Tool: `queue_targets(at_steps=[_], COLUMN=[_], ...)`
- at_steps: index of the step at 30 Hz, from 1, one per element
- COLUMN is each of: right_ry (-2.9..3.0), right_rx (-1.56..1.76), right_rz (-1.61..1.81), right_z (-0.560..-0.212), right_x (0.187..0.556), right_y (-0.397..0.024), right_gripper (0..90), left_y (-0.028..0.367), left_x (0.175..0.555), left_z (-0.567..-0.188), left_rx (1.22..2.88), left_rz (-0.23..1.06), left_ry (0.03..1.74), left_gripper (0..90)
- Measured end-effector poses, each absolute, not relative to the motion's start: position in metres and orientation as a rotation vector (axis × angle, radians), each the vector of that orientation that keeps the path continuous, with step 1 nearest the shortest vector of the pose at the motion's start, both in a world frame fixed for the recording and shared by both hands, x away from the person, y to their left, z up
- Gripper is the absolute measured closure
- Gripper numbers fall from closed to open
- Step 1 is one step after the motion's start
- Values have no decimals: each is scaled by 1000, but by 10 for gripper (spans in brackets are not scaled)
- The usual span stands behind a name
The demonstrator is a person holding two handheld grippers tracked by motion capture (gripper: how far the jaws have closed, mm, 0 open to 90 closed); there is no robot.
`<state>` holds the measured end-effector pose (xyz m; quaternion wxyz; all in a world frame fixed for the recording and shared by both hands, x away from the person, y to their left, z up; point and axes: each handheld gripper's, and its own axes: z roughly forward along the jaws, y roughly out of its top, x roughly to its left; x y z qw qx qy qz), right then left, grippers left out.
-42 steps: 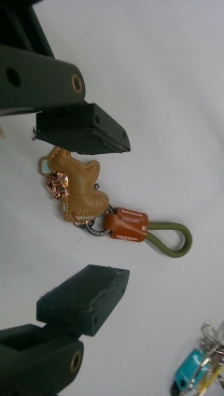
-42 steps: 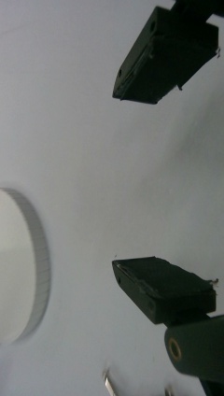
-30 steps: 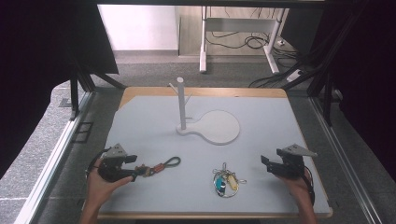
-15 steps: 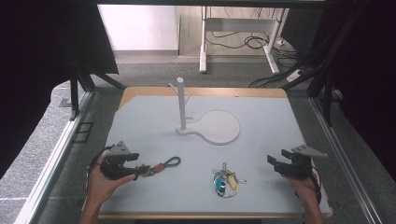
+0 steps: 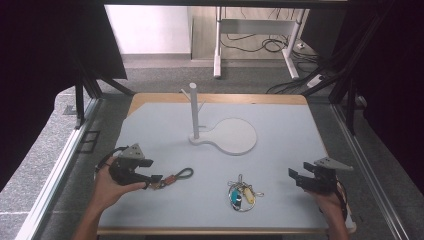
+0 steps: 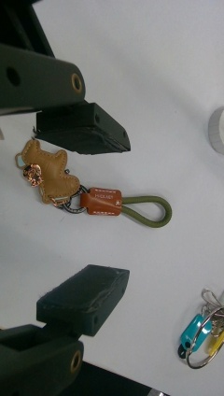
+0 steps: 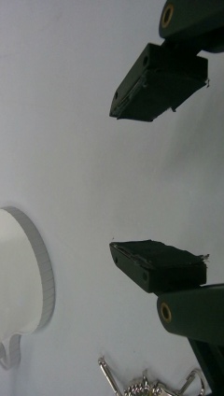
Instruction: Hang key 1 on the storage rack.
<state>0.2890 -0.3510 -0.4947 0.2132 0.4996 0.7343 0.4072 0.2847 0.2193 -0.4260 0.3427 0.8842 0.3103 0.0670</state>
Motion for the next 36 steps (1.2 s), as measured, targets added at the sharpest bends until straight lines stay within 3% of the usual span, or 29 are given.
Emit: queue_targets(at_steps=[36], right_ry=[2050], right_rx=[1419], right_rz=[1067], right_z=[-497], right_x=[286], right_y=[-354], right_gripper=[302], left_y=[185], left_x=[315], left_z=[-429], left_rx=[2516], left_rz=[18], left_ry=[680], left_gripper=[470])
